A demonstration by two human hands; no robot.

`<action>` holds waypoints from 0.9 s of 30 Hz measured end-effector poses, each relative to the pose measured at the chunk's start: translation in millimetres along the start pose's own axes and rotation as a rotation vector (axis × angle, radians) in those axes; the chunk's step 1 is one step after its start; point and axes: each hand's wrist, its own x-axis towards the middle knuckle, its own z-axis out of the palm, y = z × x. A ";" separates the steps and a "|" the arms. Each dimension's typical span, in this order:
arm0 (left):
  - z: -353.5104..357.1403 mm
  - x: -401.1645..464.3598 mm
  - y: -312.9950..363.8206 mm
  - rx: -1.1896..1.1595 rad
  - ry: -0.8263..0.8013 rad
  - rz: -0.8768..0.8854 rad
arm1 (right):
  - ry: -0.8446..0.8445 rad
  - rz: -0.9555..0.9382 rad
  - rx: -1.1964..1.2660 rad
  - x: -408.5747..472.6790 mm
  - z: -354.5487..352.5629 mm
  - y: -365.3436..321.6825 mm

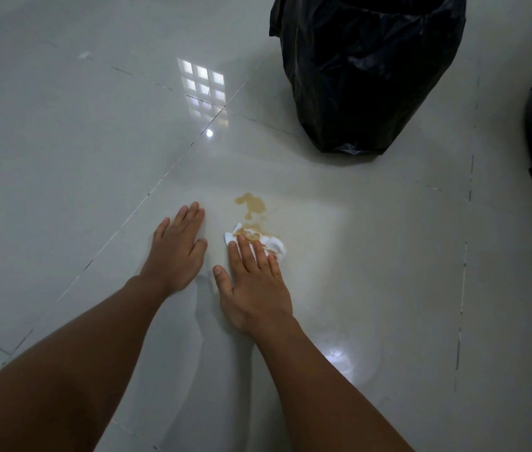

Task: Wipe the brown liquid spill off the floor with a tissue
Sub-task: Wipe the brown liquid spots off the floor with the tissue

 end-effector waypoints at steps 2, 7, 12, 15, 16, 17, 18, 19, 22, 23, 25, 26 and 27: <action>0.8 -0.4 -0.9 0.009 0.000 0.008 | -0.004 -0.004 0.005 2.8 -2.1 0.3; 2.7 -0.1 -2.2 0.015 0.017 0.013 | -0.005 -0.006 0.012 6.3 -7.2 1.5; 4.0 -0.4 -1.4 -0.007 0.035 0.007 | -0.009 -0.010 -0.005 12.4 -11.2 4.1; 4.2 -0.4 -1.6 -0.008 0.031 0.008 | -0.024 0.020 -0.001 21.9 -16.9 6.1; 4.2 0.0 -1.6 -0.006 0.032 0.008 | -0.032 0.032 -0.001 24.6 -17.8 5.7; 4.1 0.2 -1.4 -0.006 0.037 0.009 | -0.041 0.041 -0.005 26.0 -18.2 4.5; 4.3 0.1 -1.3 -0.006 0.047 0.011 | -0.049 0.044 -0.013 26.0 -18.0 2.9; 4.5 -0.3 -1.1 -0.004 0.061 0.013 | -0.058 0.044 -0.020 25.7 -17.8 1.7; 6.5 -1.8 -0.8 0.009 0.101 0.022 | -0.082 0.031 -0.016 26.4 -22.3 1.3; 7.2 -2.1 -1.1 0.009 0.111 0.024 | -0.082 0.026 -0.011 27.0 -25.3 1.2; 8.1 -2.0 -1.2 0.009 0.129 0.027 | -0.080 0.031 0.010 26.6 -30.4 -0.7; 8.8 -1.7 -1.5 0.013 0.134 0.030 | -0.090 0.034 0.010 25.9 -31.0 -2.2; 8.9 -1.4 -1.7 0.019 0.138 0.035 | -0.103 0.031 -0.005 25.0 -30.3 -3.1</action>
